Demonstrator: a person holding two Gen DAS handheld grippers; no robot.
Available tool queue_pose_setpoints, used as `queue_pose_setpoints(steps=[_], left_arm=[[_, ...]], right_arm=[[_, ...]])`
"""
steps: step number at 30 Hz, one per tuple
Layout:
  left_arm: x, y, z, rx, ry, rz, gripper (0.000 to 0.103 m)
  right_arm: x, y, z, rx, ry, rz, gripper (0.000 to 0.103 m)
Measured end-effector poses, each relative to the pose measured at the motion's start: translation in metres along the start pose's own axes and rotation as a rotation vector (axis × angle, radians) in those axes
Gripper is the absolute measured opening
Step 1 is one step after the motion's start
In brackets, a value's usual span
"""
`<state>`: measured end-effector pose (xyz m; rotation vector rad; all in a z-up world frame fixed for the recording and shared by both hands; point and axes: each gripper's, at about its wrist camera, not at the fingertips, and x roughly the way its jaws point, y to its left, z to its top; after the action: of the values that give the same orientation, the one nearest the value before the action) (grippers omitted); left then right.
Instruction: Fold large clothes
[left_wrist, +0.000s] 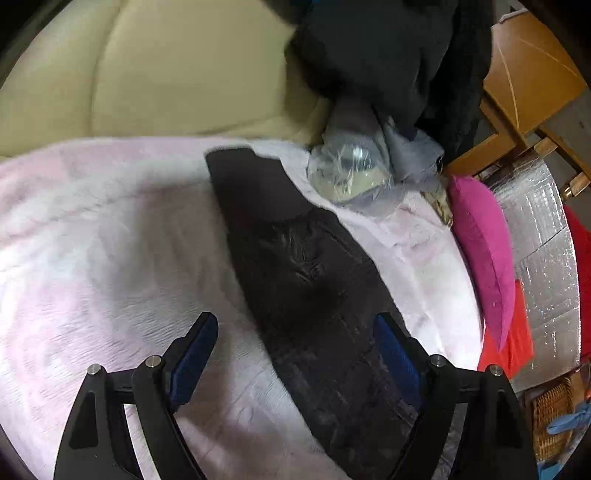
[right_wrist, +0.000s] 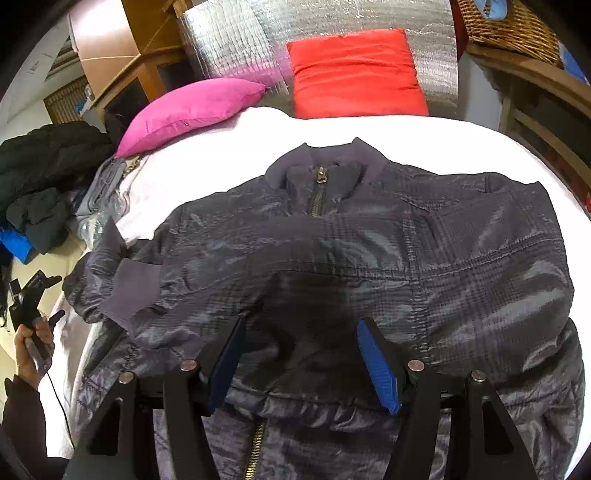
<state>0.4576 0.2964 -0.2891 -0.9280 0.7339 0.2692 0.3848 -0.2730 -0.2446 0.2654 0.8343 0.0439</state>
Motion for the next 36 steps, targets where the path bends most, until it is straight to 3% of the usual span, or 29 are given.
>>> queue_pose_setpoints(steps=[8, 9, 10, 11, 15, 21, 28, 33, 36], left_arm=[[0.019, 0.003, 0.011, -0.044, -0.012, -0.010, 0.044], [0.020, 0.002, 0.012, -0.031, -0.022, -0.004, 0.035], [0.021, -0.002, 0.012, -0.011, -0.021, 0.002, 0.014], [0.023, -0.003, 0.013, -0.005, -0.010, -0.001, 0.010], [0.001, -0.031, 0.011, 0.076, -0.064, -0.018, 0.007], [-0.060, -0.127, -0.023, 0.340, -0.145, -0.133, 0.005], [-0.117, -0.243, -0.152, 0.738, -0.099, -0.317, 0.005], [-0.121, -0.290, -0.280, 0.990, 0.078, -0.432, 0.005], [-0.101, -0.297, -0.355, 1.132, 0.240, -0.418, 0.006]], right_arm=[[0.005, -0.012, 0.001, 0.034, 0.011, -0.005, 0.067], [0.004, -0.014, 0.002, 0.039, 0.009, -0.005, 0.067], [0.004, -0.015, 0.002, 0.046, 0.006, -0.003, 0.067], [0.003, -0.016, 0.002, 0.049, 0.005, -0.001, 0.067], [-0.001, -0.021, 0.005, 0.061, -0.007, -0.008, 0.067], [-0.015, -0.035, 0.008, 0.123, -0.036, 0.004, 0.067], [-0.038, -0.067, 0.010, 0.212, -0.091, -0.004, 0.067], [-0.050, -0.104, 0.011, 0.325, -0.104, -0.005, 0.067], [-0.058, -0.130, 0.012, 0.414, -0.118, 0.019, 0.067]])
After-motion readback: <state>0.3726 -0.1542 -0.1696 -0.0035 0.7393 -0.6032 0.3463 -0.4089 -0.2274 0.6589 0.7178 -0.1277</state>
